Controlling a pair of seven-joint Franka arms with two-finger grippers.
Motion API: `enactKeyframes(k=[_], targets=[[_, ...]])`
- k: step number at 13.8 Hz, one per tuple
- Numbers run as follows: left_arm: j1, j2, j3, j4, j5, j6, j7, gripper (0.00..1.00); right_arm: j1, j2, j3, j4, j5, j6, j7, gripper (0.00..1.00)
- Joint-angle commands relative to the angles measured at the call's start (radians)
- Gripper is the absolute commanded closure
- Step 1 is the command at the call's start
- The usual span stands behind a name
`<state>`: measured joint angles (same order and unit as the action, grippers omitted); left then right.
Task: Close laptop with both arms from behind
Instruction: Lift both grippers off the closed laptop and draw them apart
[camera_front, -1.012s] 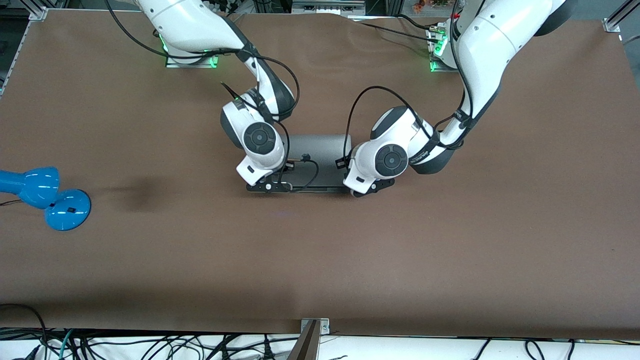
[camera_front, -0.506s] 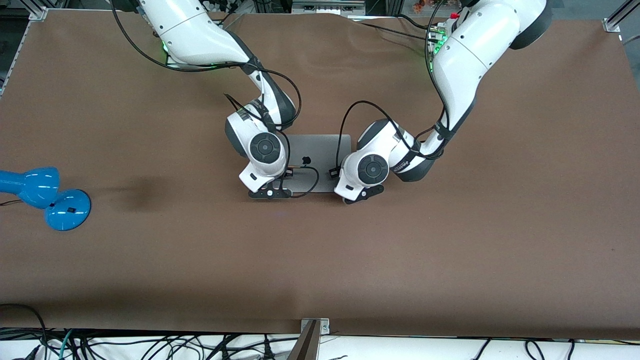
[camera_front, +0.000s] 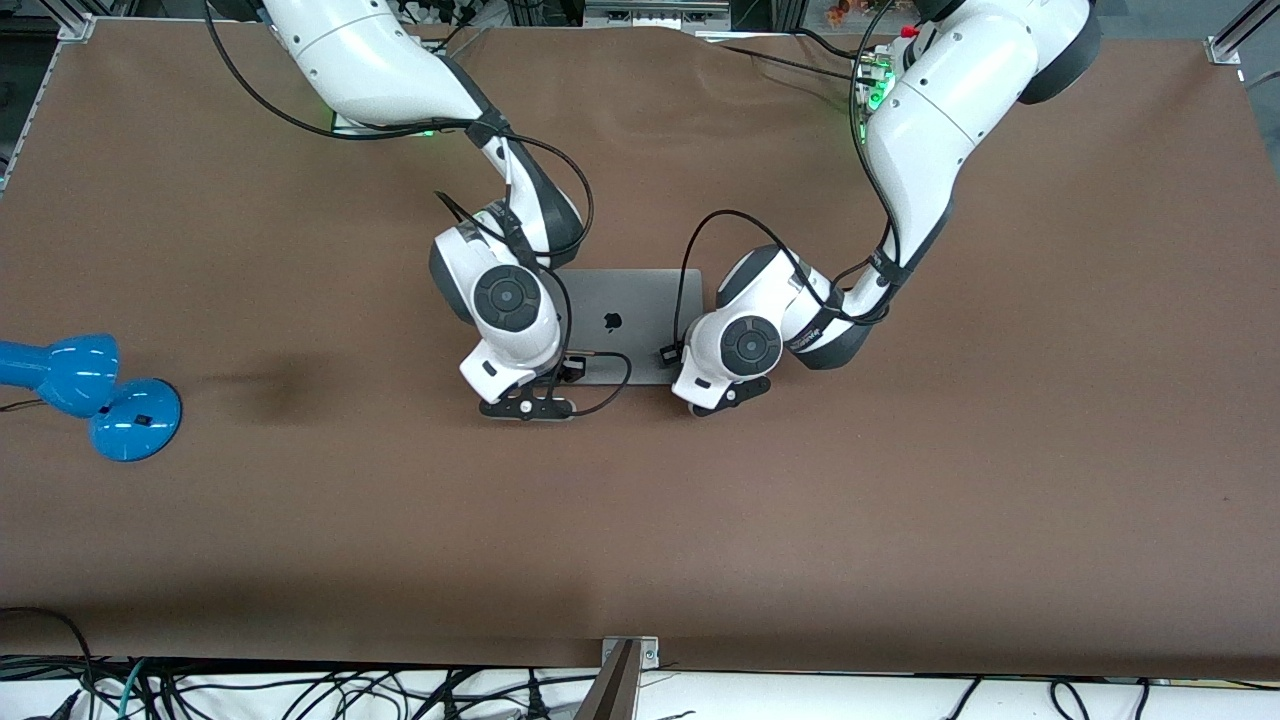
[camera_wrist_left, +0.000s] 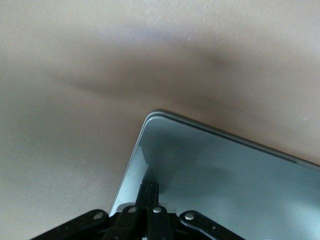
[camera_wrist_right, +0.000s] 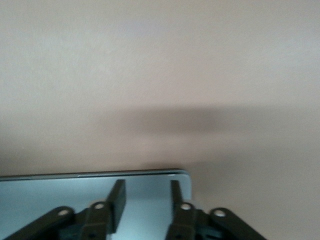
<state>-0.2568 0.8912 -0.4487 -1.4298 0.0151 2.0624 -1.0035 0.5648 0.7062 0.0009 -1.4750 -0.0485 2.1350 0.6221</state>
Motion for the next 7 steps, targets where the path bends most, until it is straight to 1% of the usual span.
enactKeyframes(k=[1, 4, 6, 7], targets=[[0.014, -0.032, -0.001, 0.014, 0.034, -0.024, -0.004, 0.0, -0.016, -0.06, -0.021, -0.002, -0.01, -0.061, -0.009, 0.0], [0.034, -0.116, -0.002, 0.005, 0.037, -0.149, 0.002, 0.0, -0.061, -0.106, -0.019, -0.002, -0.008, -0.13, -0.027, 0.0], [0.048, -0.199, -0.007, -0.046, 0.069, -0.174, 0.028, 0.0, -0.097, -0.135, -0.021, -0.002, -0.007, -0.197, -0.073, 0.0], [0.057, -0.256, -0.007, -0.079, 0.069, -0.186, 0.066, 0.0, -0.118, -0.151, -0.021, -0.002, -0.007, -0.231, -0.106, 0.0]])
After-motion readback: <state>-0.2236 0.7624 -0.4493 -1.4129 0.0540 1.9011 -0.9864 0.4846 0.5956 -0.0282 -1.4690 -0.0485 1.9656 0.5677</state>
